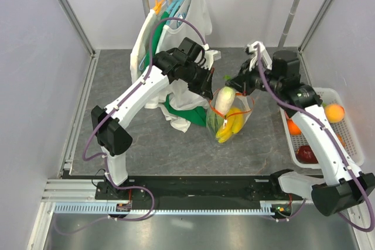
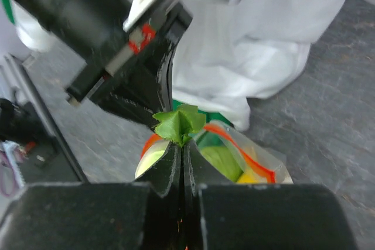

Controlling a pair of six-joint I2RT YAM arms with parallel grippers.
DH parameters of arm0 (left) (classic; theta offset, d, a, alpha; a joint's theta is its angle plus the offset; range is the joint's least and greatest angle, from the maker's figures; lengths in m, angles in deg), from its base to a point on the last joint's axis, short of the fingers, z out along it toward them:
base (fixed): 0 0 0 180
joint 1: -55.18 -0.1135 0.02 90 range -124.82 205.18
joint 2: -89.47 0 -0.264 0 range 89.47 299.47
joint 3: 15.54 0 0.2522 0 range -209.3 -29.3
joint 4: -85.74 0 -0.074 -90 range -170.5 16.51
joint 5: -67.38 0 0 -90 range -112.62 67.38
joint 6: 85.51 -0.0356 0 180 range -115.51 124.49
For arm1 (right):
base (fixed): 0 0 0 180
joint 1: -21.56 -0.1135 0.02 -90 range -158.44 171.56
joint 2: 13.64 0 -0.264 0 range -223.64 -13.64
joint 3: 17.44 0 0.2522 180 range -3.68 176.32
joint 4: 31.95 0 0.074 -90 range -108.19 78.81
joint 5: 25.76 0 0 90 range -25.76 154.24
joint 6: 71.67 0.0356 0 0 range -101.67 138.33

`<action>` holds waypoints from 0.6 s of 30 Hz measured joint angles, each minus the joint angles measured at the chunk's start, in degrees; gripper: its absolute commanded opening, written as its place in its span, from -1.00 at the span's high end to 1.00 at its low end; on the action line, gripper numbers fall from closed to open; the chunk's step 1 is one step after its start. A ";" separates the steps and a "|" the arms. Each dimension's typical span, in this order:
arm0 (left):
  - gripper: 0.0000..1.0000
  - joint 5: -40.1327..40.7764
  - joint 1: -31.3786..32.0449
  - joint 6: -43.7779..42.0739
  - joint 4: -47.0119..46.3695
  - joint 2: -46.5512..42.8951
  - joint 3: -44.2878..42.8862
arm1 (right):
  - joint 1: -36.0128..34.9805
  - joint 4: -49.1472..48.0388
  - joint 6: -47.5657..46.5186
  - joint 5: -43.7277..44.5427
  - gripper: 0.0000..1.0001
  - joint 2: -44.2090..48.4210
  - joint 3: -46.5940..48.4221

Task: Place the food in the zip-top bag and seal the zipper
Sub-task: Place the fake vegetable in the zipper food storage bag.

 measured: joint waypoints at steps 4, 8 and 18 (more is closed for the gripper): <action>0.96 -0.63 -0.20 0.00 0.02 0.00 0.00 | -6.32 1.03 -7.74 8.31 1.00 2.21 -4.04; 0.96 -0.92 -0.46 0.00 0.02 0.00 0.00 | -9.92 -0.15 -15.19 15.30 1.00 4.94 -7.85; 0.96 -1.11 -1.42 0.02 0.04 0.00 0.00 | -16.41 -11.30 -35.63 24.26 -0.84 13.84 -23.87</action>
